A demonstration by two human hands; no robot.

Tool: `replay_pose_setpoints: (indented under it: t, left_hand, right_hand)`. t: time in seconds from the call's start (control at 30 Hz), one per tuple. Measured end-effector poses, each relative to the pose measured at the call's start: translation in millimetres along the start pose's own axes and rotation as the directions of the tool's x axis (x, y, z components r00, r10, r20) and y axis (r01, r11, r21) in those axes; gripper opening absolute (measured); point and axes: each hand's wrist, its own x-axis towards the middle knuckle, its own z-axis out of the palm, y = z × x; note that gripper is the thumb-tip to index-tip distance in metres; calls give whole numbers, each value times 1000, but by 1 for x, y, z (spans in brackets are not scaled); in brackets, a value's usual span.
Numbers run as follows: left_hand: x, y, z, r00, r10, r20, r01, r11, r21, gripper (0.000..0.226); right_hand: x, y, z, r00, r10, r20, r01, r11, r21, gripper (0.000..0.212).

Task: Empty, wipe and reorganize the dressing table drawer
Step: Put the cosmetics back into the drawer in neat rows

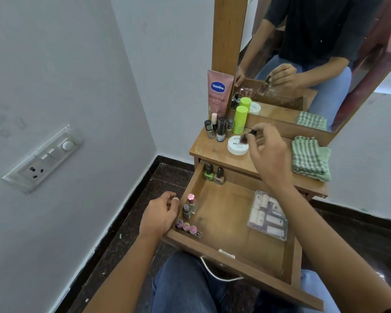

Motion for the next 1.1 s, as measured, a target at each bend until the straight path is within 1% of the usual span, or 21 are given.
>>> replay_pose_setpoints:
  t: [0.07, 0.13, 0.23, 0.33, 0.43, 0.53, 0.63, 0.77, 0.9, 1.0, 1.1]
  left_hand:
    - [0, 0, 0, 1000, -2, 1, 2, 1000, 2, 33]
    - [0, 1, -1, 1000, -2, 1, 2, 1000, 0, 33]
    - [-1, 2, -1, 1000, 1, 7, -1, 1000, 4, 32]
    - [-2, 2, -2, 1000, 4, 10, -4, 1000, 11, 31]
    - [-2, 2, -2, 1000, 3, 15, -4, 1000, 15, 32]
    - [-2, 1, -3, 1000, 11, 21, -11, 1000, 20, 32]
    - [-1, 1, -3, 1000, 19, 21, -19, 1000, 24, 32]
    - [0, 1, -2, 1000, 20, 18, -21, 1000, 12, 32]
    - [-1, 0, -3, 1000, 19, 14, -19, 1000, 11, 32]
    - [-1, 1, -3, 1000, 13, 13, -13, 1000, 5, 32]
    - [-1, 2, -2, 1000, 7, 16, -7, 1000, 9, 32]
  right_hand:
    - [-26, -9, 8, 998, -32, 60, 30, 999, 36, 12]
    - [-53, -12, 24, 982, 10, 188, -21, 998, 57, 10]
    - [-83, -8, 52, 928, 89, 360, -94, 996, -4, 11]
    - [-97, -4, 77, 873, 162, 459, -147, 987, -68, 12]
    - [-102, 1, 99, 834, 237, 498, -203, 971, -123, 12]
    - [-103, 7, 114, 820, 278, 500, -244, 960, -134, 13]
    - [-107, 12, 121, 820, 311, 481, -290, 950, -119, 21]
    - [-116, 17, 129, 805, 409, 430, -414, 906, -86, 30]
    - [-118, 19, 139, 794, 474, 381, -486, 871, -71, 26]
    - [-117, 17, 148, 772, 551, 317, -562, 825, -63, 20]
    - [-115, 15, 157, 722, 651, 233, -657, 751, -66, 15]
